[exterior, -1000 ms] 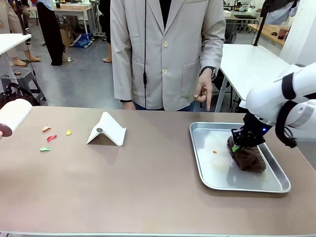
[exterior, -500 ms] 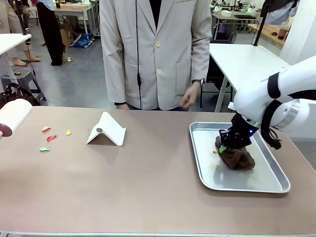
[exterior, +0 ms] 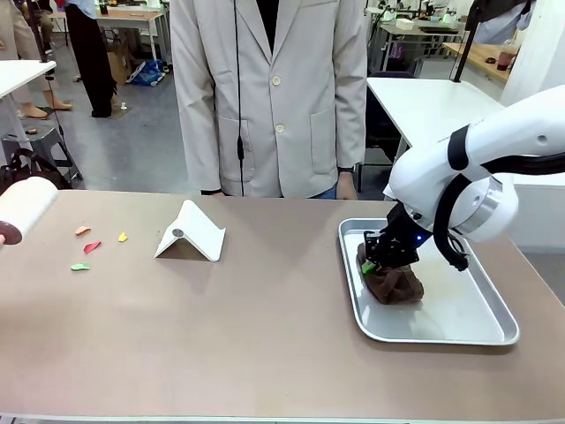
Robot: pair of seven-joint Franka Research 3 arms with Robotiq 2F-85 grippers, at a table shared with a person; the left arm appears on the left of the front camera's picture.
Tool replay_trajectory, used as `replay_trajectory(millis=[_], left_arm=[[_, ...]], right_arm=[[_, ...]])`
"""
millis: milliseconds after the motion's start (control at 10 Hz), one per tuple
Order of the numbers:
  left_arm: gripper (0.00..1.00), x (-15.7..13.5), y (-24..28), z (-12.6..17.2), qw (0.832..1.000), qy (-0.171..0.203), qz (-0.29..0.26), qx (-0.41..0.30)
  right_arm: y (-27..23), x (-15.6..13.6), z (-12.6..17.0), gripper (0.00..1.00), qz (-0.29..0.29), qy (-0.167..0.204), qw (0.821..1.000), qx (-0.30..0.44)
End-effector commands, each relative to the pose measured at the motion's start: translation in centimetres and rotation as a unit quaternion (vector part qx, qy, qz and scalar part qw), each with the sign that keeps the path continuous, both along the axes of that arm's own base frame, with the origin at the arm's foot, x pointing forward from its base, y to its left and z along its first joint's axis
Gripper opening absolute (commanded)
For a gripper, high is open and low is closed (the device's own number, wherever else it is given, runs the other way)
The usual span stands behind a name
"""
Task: Clean the surface of the table.
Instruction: If a person points to the right, clean the right side of the table with your right hand, and if they point to the left, clean the left side with your left hand.
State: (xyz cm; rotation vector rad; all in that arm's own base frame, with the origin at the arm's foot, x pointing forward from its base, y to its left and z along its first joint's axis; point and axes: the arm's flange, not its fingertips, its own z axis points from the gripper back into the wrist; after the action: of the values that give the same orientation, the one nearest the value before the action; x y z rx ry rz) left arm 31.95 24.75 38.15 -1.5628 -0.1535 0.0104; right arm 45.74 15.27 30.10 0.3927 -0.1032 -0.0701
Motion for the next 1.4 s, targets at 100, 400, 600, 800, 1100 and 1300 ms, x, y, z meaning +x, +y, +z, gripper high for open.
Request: replay_trajectory(millis=[100,400,600,800,1100,1300], left_arm=[[0.00,-0.3,0.2,0.4,1.000,-0.005,-0.004,-0.005],[0.00,-0.3,0.2,0.4,1.000,-0.005,-0.004,-0.005],[0.00,-0.3,0.2,0.4,1.000,-0.005,-0.004,-0.005],[0.00,-0.3,0.2,0.4,1.000,-0.005,-0.004,-0.005],[0.00,-0.3,0.2,0.4,1.000,-0.005,-0.004,-0.005],[0.00,-0.3,0.2,0.4,1.000,-0.005,-0.004,-0.005]], right_arm=[[1.4,-0.3,-0.6,0.09,0.019,-0.036,0.999,-0.026],[-0.4,0.2,-1.0,0.09,-0.012,-0.044,0.995,-0.094],[-2.8,0.7,-0.7,0.09,-0.043,-0.039,0.995,-0.086],[-5.1,0.7,-0.4,0.09,-0.055,-0.028,0.996,-0.069],[-9.2,0.6,0.1,0.09,-0.093,-0.023,0.993,-0.064],[-11.6,0.1,1.0,0.09,-0.103,-0.025,0.993,-0.053]])
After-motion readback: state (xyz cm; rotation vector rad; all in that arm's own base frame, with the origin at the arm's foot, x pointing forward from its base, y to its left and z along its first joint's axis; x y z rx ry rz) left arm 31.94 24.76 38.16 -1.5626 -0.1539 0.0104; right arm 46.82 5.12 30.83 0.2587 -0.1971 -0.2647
